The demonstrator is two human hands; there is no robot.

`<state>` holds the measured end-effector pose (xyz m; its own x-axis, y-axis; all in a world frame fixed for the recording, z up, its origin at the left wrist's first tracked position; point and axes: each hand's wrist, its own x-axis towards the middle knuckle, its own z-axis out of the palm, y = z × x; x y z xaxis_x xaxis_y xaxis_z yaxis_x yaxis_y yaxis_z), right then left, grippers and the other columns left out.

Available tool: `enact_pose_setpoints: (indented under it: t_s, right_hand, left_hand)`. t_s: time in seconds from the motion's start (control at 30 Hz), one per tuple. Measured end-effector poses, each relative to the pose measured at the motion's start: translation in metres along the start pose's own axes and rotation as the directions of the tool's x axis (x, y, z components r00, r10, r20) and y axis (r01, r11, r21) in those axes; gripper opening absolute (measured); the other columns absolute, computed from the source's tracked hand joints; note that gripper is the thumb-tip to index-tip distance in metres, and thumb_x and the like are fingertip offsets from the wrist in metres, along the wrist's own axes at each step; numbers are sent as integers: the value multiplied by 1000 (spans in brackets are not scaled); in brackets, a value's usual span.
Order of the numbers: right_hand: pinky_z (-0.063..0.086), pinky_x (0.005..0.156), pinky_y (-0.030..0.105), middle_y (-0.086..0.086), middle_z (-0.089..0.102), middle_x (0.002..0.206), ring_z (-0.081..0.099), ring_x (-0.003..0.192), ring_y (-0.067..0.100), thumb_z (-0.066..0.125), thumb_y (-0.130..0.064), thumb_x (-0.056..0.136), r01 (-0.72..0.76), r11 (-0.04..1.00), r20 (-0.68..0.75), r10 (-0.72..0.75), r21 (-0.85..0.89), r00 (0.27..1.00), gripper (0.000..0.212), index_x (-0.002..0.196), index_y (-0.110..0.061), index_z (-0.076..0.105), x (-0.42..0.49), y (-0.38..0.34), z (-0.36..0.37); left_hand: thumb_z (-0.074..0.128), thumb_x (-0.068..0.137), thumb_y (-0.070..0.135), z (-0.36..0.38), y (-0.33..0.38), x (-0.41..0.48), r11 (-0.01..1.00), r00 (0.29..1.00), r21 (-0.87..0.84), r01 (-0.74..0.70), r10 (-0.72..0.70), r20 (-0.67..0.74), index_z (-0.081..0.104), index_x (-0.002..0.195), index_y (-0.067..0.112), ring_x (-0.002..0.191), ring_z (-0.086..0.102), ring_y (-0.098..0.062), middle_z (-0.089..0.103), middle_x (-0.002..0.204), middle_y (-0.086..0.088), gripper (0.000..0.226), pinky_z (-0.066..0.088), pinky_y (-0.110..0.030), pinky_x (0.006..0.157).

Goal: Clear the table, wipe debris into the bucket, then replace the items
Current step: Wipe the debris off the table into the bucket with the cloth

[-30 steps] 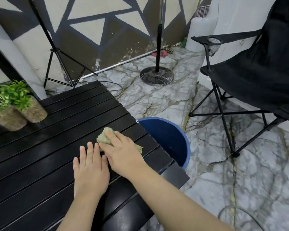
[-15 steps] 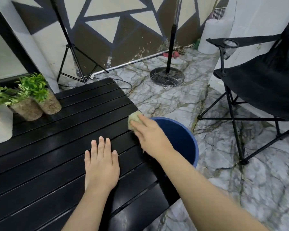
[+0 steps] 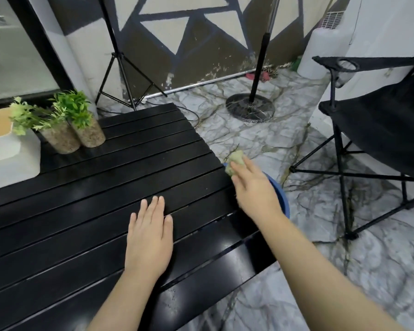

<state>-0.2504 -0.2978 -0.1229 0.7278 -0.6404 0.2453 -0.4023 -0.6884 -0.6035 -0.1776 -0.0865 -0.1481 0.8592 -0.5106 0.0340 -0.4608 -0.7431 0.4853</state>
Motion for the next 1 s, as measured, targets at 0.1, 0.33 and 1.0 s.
enact_pose_setpoints:
  t_s: [0.1, 0.33, 1.0]
  right_hand:
    - [33, 106, 46, 14, 44, 143, 42, 129, 35, 56, -16, 86, 359, 931, 145, -346, -70, 927, 37, 123, -14, 57, -68, -46, 31]
    - [35, 104, 53, 14, 46, 141, 43, 126, 39, 55, -15, 83, 332, 909, 289, -256, -253, 922, 42, 124, -19, 57, -62, -21, 34]
    - [21, 110, 23, 11, 35, 149, 36, 133, 28, 46, -15, 95, -127, 973, 13, 132, -192, 991, 36, 131, -11, 51, -67, 11, -29]
  left_hand:
    - [13, 90, 39, -2, -11, -39, 995, 1000, 102, 6, -4, -20, 23, 144, 18, 144, 6, -17, 18, 155, 1, 59, 3, -37, 116]
    - [10, 89, 40, 3, -14, -46, 982, 1000, 187, -8, 12, -22, 13, 145, 20, 144, -3, -16, 7, 156, 2, 61, -3, -36, 115]
    - [28, 97, 28, -30, -33, -56, 992, 998, -122, 22, -15, 60, 21, 144, 17, 144, 4, -15, 16, 156, -1, 49, -1, -31, 115]
